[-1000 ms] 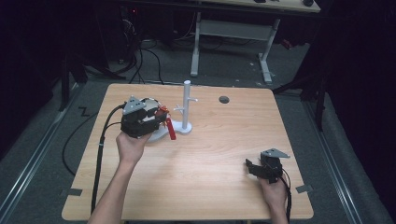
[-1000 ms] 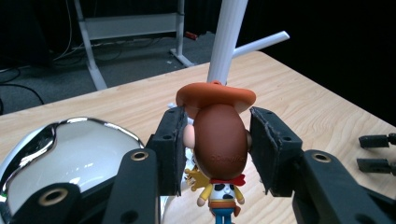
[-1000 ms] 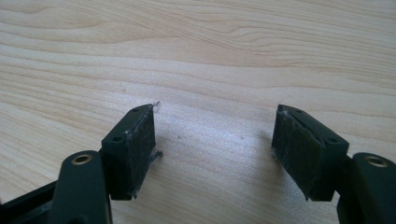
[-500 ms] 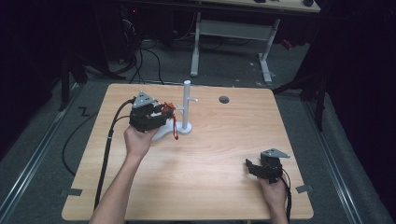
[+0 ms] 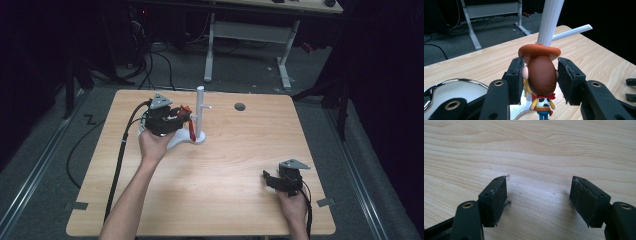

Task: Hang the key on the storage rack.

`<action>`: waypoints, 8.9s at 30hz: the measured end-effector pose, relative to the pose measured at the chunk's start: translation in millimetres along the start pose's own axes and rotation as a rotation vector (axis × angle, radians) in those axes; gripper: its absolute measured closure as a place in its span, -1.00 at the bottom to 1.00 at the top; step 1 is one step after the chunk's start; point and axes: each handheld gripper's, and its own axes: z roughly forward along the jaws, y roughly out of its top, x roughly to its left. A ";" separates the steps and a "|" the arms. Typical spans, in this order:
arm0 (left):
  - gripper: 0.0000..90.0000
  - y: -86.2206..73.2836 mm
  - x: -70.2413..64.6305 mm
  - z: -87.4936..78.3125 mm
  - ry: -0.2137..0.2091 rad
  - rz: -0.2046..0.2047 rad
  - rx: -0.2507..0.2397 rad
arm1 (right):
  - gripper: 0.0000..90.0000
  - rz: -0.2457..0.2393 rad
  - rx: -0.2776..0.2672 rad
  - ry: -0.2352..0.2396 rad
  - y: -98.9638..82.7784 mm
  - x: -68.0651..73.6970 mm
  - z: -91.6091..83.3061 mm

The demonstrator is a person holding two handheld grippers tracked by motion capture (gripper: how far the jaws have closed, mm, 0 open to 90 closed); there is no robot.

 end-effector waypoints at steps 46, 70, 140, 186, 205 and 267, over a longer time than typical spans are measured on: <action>0.27 -40.5 8.0 9.4 0.097 -0.001 0.029 | -0.32 -0.002 0.001 -0.002 0.0 0.4 0.1; 0.27 -54.3 -3.3 34.7 0.084 -0.026 0.037 | -0.32 -0.004 0.001 0.000 -0.1 0.4 0.0; 0.25 -84.6 -3.0 76.3 0.109 -0.044 0.157 | -0.32 -0.006 0.001 0.002 -0.2 0.2 -0.2; -0.04 -93.3 -1.5 12.4 0.120 -0.062 0.126 | -0.32 -0.010 0.001 0.005 -0.2 0.7 -0.1; -0.10 -108.6 14.2 -27.5 0.163 -0.116 0.085 | -0.32 -0.010 0.001 0.005 -0.2 0.7 -0.1; -0.58 -147.3 19.8 -85.8 0.132 -0.168 0.056 | -0.32 -0.010 0.001 0.004 -0.2 0.8 -0.1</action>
